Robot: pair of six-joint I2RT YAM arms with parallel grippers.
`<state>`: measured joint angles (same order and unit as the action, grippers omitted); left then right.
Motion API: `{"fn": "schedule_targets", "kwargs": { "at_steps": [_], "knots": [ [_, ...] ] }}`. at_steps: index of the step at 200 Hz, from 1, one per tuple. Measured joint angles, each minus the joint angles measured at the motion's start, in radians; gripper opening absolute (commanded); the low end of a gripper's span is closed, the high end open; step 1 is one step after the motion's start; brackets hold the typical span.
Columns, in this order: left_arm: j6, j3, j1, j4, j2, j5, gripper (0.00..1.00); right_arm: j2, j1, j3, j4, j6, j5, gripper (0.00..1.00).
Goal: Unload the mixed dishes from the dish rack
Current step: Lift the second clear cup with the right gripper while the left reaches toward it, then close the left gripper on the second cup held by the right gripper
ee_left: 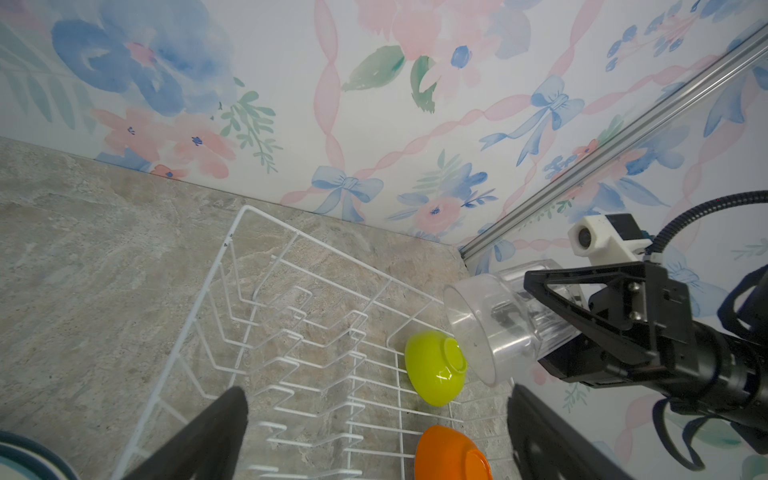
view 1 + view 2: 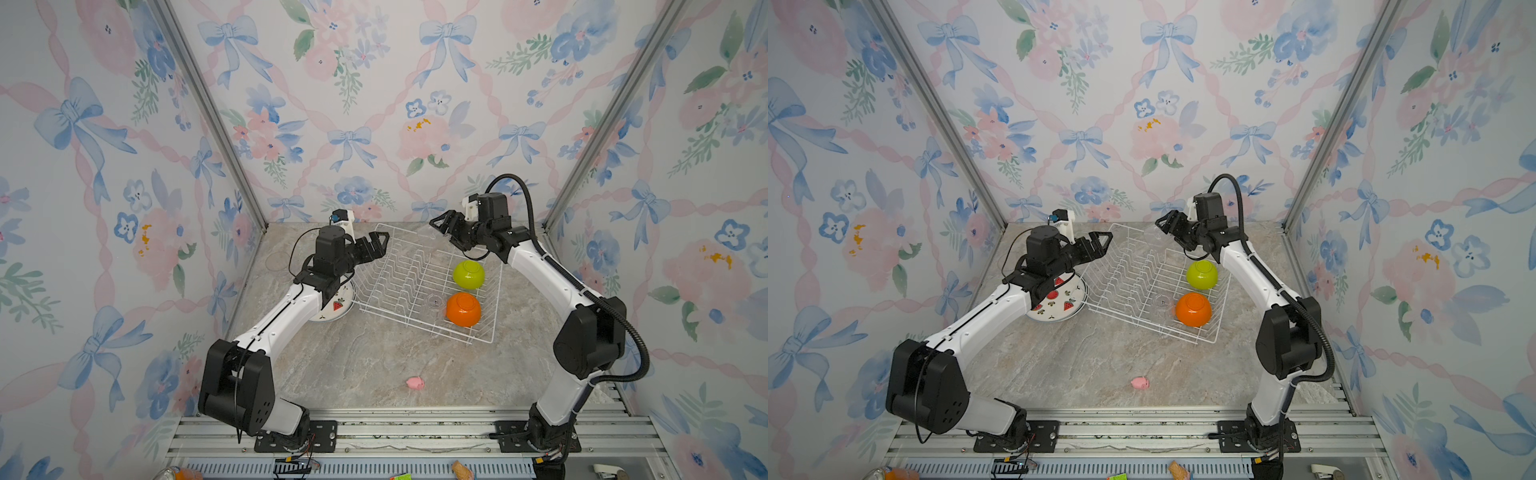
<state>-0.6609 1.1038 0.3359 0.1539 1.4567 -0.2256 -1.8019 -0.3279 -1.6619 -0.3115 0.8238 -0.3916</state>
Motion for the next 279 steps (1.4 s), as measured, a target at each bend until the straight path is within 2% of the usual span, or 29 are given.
{"fn": "schedule_targets", "kwargs": {
  "at_steps": [138, 279],
  "knots": [
    [-0.033, 0.106, 0.043, 0.053, 0.093, -0.106, 0.97, 0.046, 0.001, 0.146, 0.354, 0.256, -0.166, 0.56],
    [-0.074, 0.192, 0.096, 0.159, 0.166, -0.248, 0.92, 0.046, 0.0, 0.151, 0.44, 0.33, -0.212, 0.56]
  ]
}}
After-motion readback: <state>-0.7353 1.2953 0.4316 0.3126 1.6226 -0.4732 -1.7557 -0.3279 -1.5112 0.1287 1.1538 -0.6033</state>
